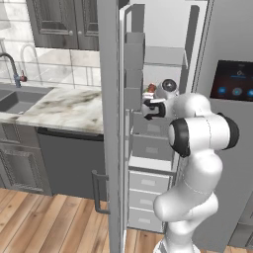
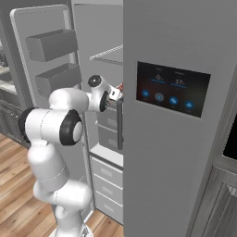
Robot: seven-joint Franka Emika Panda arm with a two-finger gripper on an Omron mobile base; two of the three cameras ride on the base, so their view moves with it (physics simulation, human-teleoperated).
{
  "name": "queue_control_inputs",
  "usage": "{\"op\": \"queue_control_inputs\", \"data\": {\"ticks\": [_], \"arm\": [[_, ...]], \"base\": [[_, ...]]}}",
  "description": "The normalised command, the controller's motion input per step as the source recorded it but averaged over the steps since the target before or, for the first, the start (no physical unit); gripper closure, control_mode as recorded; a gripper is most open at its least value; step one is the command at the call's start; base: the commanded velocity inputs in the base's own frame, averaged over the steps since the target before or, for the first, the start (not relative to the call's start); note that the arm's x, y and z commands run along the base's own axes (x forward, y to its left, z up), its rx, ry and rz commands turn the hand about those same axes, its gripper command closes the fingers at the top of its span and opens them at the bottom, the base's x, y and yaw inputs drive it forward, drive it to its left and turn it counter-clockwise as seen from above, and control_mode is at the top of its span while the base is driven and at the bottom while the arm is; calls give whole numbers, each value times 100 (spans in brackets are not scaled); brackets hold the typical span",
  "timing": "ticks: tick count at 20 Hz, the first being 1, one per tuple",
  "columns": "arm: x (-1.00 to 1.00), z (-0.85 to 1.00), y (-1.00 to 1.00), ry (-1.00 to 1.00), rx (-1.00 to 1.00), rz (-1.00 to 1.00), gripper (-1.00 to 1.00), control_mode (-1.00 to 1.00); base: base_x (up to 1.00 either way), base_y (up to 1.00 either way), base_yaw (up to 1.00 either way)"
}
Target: Store the kebab skewer in the freezer for long-term storage. Close the freezer door after placing the cooked food.
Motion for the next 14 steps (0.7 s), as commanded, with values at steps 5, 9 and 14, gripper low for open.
{"op": "queue_control_inputs", "data": {"ticks": [5,9,14], "arm": [[-64,2,11,-2,0,2,-100,-100],[-66,6,15,-2,0,2,-100,-100],[-64,3,9,0,0,2,-100,-100]], "base": [[0,0,0],[0,0,0],[0,0,0]]}}
